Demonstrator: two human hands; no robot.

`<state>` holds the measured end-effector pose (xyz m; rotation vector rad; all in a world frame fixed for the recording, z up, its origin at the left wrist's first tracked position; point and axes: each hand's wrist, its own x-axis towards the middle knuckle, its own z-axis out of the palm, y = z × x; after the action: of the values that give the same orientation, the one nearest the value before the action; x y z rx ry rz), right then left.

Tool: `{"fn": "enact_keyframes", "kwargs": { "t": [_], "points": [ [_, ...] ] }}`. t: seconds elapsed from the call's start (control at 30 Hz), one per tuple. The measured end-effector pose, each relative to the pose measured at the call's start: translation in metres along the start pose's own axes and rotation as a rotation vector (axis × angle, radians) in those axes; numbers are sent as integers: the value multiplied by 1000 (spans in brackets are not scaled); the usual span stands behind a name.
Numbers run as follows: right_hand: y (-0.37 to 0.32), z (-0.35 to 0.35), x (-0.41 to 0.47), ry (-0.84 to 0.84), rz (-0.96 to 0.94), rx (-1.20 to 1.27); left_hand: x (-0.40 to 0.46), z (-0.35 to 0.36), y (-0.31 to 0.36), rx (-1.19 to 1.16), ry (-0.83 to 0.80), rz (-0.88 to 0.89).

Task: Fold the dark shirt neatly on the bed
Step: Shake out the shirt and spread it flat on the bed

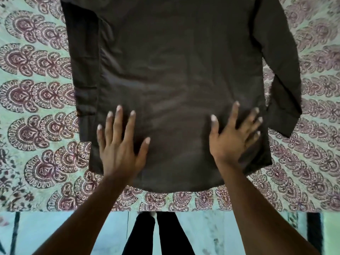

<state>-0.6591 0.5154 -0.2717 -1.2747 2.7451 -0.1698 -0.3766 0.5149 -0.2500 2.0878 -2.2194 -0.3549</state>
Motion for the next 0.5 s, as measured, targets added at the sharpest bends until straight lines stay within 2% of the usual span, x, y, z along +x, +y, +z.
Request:
{"fn": "enact_keyframes", "kwargs": {
  "t": [0.1, 0.17, 0.2, 0.27, 0.4, 0.5],
  "points": [
    [-62, 8, 28, 16, -322, 54, 61, 13, 12, 68, 14, 115],
    [-93, 15, 44, -126, -492, 54, 82, 23, 13, 97, -26, 136],
    [-96, 19, 48, -186, -521, 30, 84, 28, 11, 101, -36, 126],
    [-77, 20, 51, -181, -451, -11, 75, 29, 4, 78, -14, 61],
    [10, 8, 33, -8, -127, -46, 14, 22, -13, -21, 18, -171],
    [60, 0, 15, -37, 50, -30, -19, 17, -12, -102, -38, -235]
  ]
}}
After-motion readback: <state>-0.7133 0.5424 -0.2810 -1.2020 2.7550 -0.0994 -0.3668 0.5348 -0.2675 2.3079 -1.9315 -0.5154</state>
